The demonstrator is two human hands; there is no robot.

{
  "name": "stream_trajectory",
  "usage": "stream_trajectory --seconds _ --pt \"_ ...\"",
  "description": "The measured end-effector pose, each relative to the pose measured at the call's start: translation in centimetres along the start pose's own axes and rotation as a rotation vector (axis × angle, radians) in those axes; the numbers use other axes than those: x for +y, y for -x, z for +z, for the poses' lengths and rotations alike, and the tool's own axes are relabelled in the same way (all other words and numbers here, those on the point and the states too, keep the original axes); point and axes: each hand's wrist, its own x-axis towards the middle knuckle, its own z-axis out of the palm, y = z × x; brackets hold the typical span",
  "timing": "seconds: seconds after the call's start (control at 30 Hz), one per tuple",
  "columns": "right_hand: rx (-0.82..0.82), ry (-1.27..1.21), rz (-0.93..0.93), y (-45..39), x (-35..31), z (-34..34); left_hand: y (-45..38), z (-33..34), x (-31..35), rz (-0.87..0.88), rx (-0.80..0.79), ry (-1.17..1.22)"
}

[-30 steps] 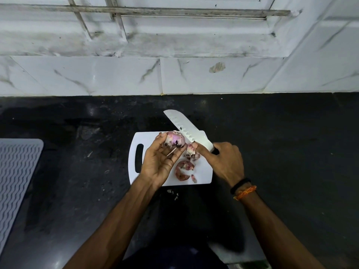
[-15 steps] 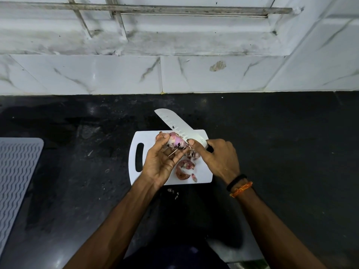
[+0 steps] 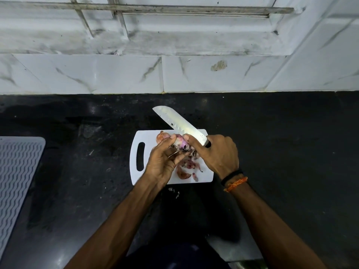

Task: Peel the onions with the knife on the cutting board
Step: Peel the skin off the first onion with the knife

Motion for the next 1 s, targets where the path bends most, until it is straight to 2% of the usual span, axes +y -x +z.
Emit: stream_trajectory --seconds 0.23,0.5,0.7,1.0 --pt "-0.035 -0.05 -0.125 1.7 -0.7 0.1 -0.7 -0.4 -0.2 -0.014 0.17 0.061" --pt "0.005 -0.152 0.154 1.4 0.2 -0.2 -0.1 -0.1 0.7 -0.012 0.08 0.128" --pt "-0.029 -0.092 0.129 1.5 0.0 -0.4 -0.1 -0.1 0.5 -0.023 0.054 0.131" --pt "-0.054 -0.1 0.026 1.6 -0.3 -0.2 0.1 0.1 0.6 -0.043 0.117 0.105"
